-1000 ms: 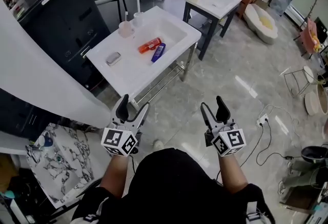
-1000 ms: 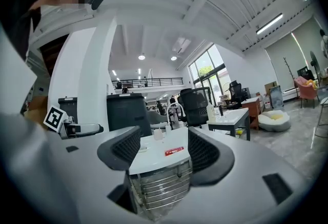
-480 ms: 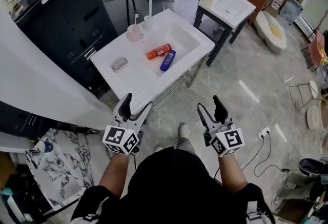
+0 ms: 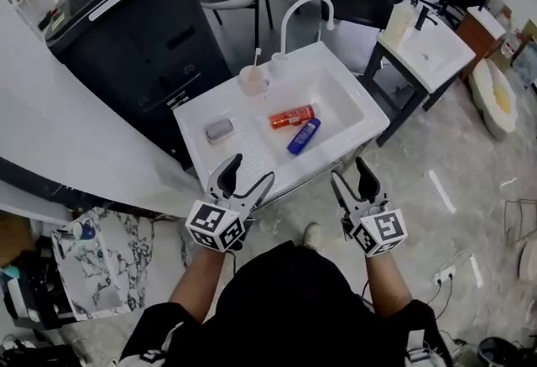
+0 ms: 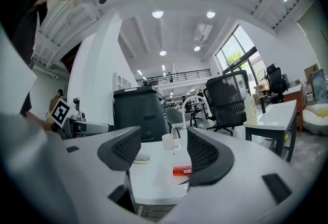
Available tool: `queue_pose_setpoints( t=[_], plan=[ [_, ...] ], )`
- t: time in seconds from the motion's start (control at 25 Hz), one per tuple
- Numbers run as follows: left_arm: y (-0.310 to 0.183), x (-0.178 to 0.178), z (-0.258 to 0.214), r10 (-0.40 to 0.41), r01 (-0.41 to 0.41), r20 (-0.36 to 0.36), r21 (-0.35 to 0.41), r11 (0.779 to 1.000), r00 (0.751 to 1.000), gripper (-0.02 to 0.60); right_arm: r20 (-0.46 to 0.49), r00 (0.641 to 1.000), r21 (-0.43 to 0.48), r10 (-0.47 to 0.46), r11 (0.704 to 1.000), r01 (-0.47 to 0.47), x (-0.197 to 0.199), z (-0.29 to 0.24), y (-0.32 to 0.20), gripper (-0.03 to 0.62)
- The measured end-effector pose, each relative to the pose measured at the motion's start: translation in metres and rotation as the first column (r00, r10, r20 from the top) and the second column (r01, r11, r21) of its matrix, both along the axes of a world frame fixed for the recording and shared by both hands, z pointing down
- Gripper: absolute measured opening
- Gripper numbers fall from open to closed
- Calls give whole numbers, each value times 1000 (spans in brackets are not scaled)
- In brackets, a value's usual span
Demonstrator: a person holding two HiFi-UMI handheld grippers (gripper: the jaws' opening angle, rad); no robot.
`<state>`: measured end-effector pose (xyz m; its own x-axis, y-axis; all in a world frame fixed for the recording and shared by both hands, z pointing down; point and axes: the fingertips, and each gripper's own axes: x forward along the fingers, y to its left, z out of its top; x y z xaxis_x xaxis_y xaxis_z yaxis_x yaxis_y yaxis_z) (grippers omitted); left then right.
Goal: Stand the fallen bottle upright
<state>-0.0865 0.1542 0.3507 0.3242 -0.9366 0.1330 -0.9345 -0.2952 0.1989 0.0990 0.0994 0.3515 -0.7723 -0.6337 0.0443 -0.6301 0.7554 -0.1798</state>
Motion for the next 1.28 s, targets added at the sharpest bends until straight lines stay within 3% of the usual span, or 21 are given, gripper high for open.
queue_pose_setpoints(
  t=[0.32,0.52,0.88,1.12,1.28],
  plan=[
    [-70,28,-4,-73,72,39,32,997,997,356,11,1000,-33,-16,999,17,36,7,-87,288],
    [-103,37,18,-88,89,35,-46,995,996,356,-24,999,-59,-38,998,36,55,15,-107,285],
    [-144,48,54,-54,69,95,-172,983,994,356,-44,999,-188,20,982,-28,83,47,-138,279],
    [-178,37,85,-10,28,79,-236,971,997,356,-102,994,-196,26,980,-45,70,61,-154,278],
    [-207,38,105,73,-53,59,-291,955,996,354,-119,991,-183,52,980,-73,59,47,-180,278]
  ],
)
